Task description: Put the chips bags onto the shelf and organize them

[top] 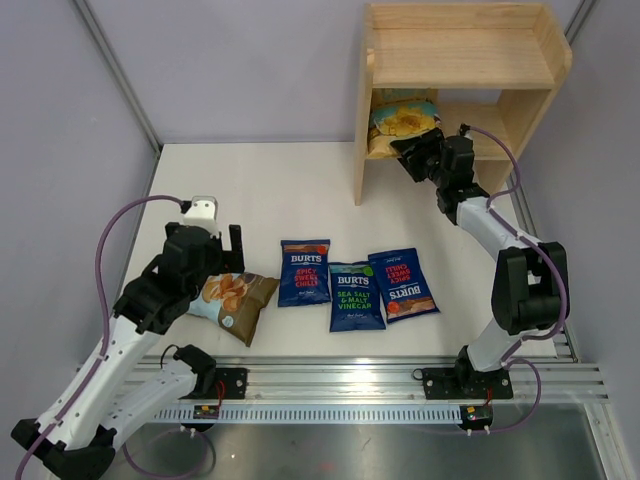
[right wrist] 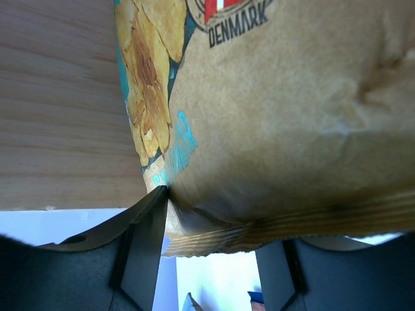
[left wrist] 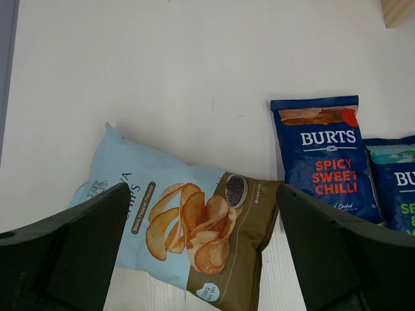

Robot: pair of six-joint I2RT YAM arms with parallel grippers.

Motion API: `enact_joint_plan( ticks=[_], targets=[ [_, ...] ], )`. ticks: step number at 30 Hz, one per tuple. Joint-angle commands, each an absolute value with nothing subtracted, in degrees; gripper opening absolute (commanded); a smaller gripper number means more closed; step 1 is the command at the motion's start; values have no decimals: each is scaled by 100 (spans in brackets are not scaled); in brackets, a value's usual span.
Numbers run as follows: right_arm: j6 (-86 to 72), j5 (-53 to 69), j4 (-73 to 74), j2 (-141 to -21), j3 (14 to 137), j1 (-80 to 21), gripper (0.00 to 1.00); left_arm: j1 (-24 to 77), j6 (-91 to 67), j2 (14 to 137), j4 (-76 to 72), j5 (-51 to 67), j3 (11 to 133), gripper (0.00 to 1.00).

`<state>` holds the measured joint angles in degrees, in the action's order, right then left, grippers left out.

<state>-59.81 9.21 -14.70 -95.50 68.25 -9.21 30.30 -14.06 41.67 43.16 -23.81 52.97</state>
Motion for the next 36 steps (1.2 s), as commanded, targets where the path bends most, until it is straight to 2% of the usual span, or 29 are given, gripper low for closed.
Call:
enact_joint_plan(
  ticks=[1,3,6,8,9,11,14,20,26,32,36],
  targets=[
    [-6038,1256,-1688,-9677,7145,-958,59,2988,-1336,4201,4052,-2355,5291,99],
    [-6021,1327,-1618,-9563,7111,-949,63,2971,-1371,4253,4069,-2425,5309,99],
    [-5872,1248,-1416,-9335,6927,-862,79,2971,-1450,4315,4139,-2592,5326,99],
    [-5784,1257,-1310,-9089,6830,-783,85,2971,-1511,4368,4166,-2671,5344,99],
    [-5748,1292,-1214,-9018,6777,-730,93,2962,-1555,4386,4166,-2681,5352,99],
    [-5608,1336,-1082,-8799,6733,-607,99,2944,-1617,4447,4218,-2750,5405,99],
    [-5353,1406,-853,-8482,6627,-510,99,2918,-1959,4552,4446,-3161,5563,99],
    [-4563,1730,-318,-7700,6311,-483,99,2909,-3741,4772,5464,-4190,5871,99],
    [-3789,1503,974,-6576,5969,-492,99,2900,-6937,4834,7168,-4789,5748,99],
    [-3551,1187,1423,-5468,5555,-492,99,2900,-8505,4808,7927,-4449,5248,99],
    [-3279,941,1678,-5150,5590,-492,99,2900,-8753,4545,7665,-3912,4703,99]
  ],
)
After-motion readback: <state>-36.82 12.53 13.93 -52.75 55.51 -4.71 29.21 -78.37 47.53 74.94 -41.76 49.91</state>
